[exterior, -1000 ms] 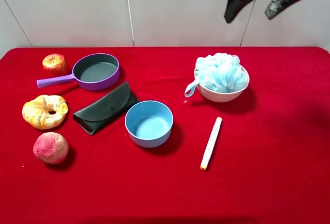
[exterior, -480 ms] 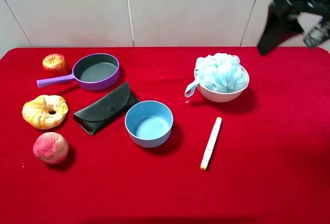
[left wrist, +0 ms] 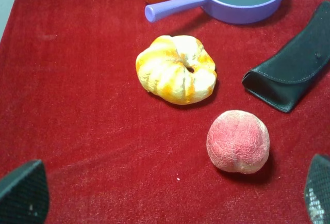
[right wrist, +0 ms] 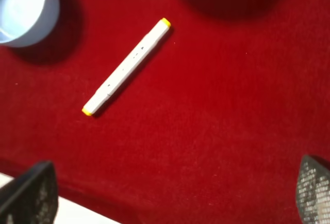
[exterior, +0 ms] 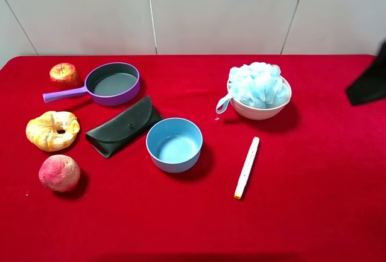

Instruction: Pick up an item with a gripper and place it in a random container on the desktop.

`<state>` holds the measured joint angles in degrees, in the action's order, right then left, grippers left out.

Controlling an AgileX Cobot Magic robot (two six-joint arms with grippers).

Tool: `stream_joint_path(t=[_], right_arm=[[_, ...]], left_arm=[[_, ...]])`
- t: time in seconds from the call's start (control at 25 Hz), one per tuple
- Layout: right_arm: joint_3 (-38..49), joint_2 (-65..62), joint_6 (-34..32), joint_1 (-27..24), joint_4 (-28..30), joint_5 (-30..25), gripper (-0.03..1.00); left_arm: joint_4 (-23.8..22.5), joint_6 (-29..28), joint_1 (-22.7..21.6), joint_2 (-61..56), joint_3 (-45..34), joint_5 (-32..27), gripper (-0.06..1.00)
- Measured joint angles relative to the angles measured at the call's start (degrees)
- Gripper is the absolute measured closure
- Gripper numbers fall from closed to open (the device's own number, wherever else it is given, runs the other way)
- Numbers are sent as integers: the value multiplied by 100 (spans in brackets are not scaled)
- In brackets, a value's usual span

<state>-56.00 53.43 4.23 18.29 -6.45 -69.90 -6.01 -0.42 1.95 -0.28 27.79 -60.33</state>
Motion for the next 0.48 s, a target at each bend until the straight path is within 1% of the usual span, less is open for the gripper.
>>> stream_joint_path(t=[0.48], right_arm=[[788,-2601,-4,0,-18,-6,28]], left_arm=[[0,0,0,0,0,0,-5]])
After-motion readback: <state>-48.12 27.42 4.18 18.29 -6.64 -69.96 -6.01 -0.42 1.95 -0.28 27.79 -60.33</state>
